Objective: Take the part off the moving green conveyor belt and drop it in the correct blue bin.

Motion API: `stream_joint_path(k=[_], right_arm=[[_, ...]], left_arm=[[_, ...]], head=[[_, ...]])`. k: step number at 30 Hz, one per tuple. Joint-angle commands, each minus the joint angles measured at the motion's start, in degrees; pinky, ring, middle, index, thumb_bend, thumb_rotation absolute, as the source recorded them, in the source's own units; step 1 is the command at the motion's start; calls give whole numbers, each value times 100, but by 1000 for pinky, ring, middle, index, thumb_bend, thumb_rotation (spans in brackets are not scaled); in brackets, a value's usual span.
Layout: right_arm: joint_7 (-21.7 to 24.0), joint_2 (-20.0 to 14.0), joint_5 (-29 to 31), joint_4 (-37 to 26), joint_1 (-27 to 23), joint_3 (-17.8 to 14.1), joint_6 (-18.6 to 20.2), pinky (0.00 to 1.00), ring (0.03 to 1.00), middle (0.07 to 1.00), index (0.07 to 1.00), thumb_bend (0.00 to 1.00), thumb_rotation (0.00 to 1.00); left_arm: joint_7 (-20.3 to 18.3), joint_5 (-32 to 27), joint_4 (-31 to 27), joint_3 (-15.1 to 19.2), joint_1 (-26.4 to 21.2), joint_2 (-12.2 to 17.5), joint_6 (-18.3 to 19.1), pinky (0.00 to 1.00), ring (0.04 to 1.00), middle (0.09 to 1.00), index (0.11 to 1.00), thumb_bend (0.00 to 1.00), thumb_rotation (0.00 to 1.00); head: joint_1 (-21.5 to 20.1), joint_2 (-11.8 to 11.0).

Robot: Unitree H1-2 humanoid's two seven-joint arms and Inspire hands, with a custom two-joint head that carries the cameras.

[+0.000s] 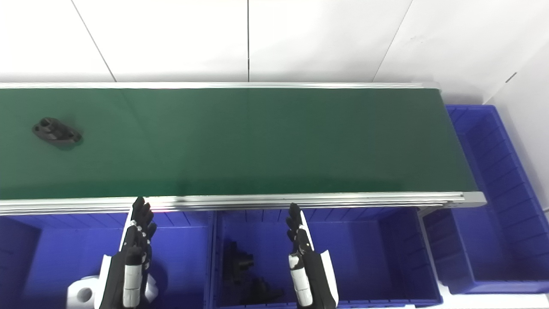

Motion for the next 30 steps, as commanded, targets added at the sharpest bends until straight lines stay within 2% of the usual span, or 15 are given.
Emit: stream_joint_path(k=[1, 14, 18, 19, 22, 23, 27, 30], right_arm=[[62, 45, 58, -74, 53, 4, -326, 1000, 995, 1000, 1000, 775, 986], [101, -46, 100, -18, 47, -73, -338, 1000, 998, 1000, 1000, 774, 993], [157, -107, 227, 76, 32, -117, -427, 1000, 1000, 1000, 1000, 779, 998], [189, -131, 292, 135, 19, -138, -487, 1000, 1000, 1000, 1000, 781, 995], [229, -140, 384, 266, 9, -201, -624, 1000, 1000, 1000, 1000, 791, 993], [233, -142, 393, 327, 1, -225, -682, 1000, 1000, 1000, 1000, 788, 998], [285, -168, 439, 612, -77, -311, -965, 1000, 1000, 1000, 1000, 777, 1000], [354, -198, 590, 719, -107, -395, -1022, 1000, 1000, 1000, 1000, 776, 1000]], left_arm=[[42, 36, -50, -63, 53, -33, -236, 1000, 1000, 1000, 1000, 723, 966], [66, 77, 182, -119, 37, -70, -486, 1000, 1000, 1000, 1000, 731, 956], [129, 298, 293, -136, 55, -103, -565, 1000, 1000, 1000, 1000, 736, 991], [160, 307, 356, -143, 56, -124, -659, 1000, 1000, 1000, 1000, 730, 996], [254, 426, 548, -142, 40, -152, -892, 1000, 1000, 1000, 1000, 680, 998], [286, 479, 620, -143, 30, -163, -943, 1000, 1000, 1000, 1000, 680, 1000], [376, 615, 822, -154, 12, -213, -1036, 1000, 996, 1000, 1000, 717, 1000], [439, 757, 966, -196, -10, -248, -1092, 1000, 993, 1000, 1000, 713, 1000]], head=[[16, -13], [245, -213], [566, -389], [747, -495], [891, -630], [963, -745], [1045, -926], [1376, -1115]])
